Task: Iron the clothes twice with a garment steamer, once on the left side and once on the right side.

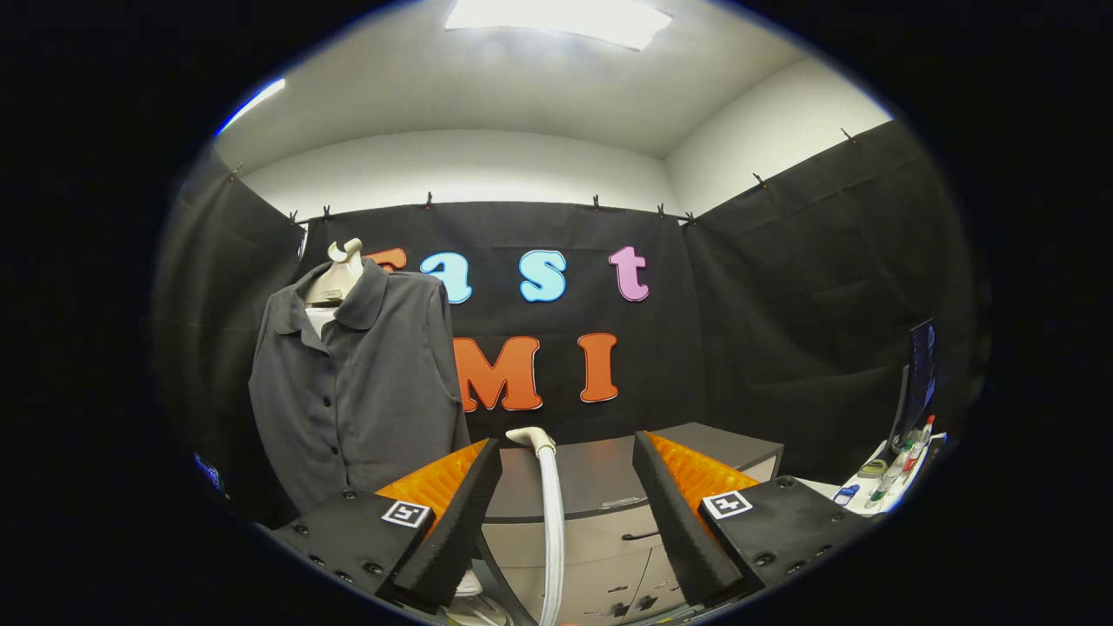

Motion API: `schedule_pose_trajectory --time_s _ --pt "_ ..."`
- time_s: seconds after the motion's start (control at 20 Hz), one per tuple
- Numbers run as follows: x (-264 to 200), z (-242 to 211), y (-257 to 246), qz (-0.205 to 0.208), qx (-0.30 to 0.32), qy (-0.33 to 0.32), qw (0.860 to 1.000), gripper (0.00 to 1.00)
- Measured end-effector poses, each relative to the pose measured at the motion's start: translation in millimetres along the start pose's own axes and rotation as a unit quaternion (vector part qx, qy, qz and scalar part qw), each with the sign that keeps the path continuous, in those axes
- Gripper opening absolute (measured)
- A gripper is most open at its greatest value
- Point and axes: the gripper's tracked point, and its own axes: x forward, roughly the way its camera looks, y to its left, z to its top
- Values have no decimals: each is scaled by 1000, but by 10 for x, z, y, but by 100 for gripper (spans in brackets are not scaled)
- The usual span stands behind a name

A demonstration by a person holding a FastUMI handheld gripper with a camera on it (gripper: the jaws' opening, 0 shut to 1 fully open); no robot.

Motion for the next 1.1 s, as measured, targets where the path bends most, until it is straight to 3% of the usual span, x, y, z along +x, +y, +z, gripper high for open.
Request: schedule_pose_trajectory --time_s 0.5,0.75,1.1 --pt "3 -37 99 11 6 2 1000 98" --pt "84 9 305 46 38 0 998 98" --pt "763 1 530 107 43 43 992 98"
